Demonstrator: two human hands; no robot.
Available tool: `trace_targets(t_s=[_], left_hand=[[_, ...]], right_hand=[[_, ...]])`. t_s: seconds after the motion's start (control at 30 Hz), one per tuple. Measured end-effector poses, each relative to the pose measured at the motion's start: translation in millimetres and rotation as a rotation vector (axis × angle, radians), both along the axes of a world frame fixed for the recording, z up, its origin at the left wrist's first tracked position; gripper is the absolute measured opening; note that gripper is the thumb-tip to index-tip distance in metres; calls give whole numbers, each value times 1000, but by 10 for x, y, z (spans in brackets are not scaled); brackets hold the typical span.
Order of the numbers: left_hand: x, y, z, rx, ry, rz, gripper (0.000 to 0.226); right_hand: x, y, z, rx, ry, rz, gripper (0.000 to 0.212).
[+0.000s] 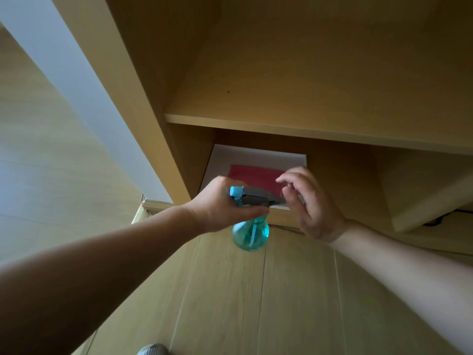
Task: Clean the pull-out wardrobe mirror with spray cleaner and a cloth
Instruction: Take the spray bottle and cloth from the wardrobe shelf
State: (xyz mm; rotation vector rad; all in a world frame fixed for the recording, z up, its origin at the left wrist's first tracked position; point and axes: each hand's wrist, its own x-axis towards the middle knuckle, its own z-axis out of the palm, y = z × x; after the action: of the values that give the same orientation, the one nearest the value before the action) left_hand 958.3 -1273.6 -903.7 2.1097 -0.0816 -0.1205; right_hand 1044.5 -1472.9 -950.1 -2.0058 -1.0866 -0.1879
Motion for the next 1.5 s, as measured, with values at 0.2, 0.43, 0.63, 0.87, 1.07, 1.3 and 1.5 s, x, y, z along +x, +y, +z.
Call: trace_targets(t_s=[0.2,0.43,0.63,0.87,1.07,1.3,1.5], left_hand=[[-89,203,-167,85,89,16,32],[-163,411,-296,128,109,63,34],[-203,484,-318,123,97,83,26],[-273,611,-332,157,98,77,26],[-284,687,-338,167,88,76,25],[-200,552,-280,179,-35,-21,25],[-85,200,-29,155,-82,-92,26]], right_hand=[[182,247,-271,-81,56,-70,36],[430,514,-674,-752,136,-142,48],[679,821,-1051,-1065,320,-226,61],[853,1118,-1318,-1099,311,-358,43],[816,1039,-1160,-979,165,-415,36],[465,638,-704,-477,265,-317,32],[-97,41,5,-134,523,-111,24]])
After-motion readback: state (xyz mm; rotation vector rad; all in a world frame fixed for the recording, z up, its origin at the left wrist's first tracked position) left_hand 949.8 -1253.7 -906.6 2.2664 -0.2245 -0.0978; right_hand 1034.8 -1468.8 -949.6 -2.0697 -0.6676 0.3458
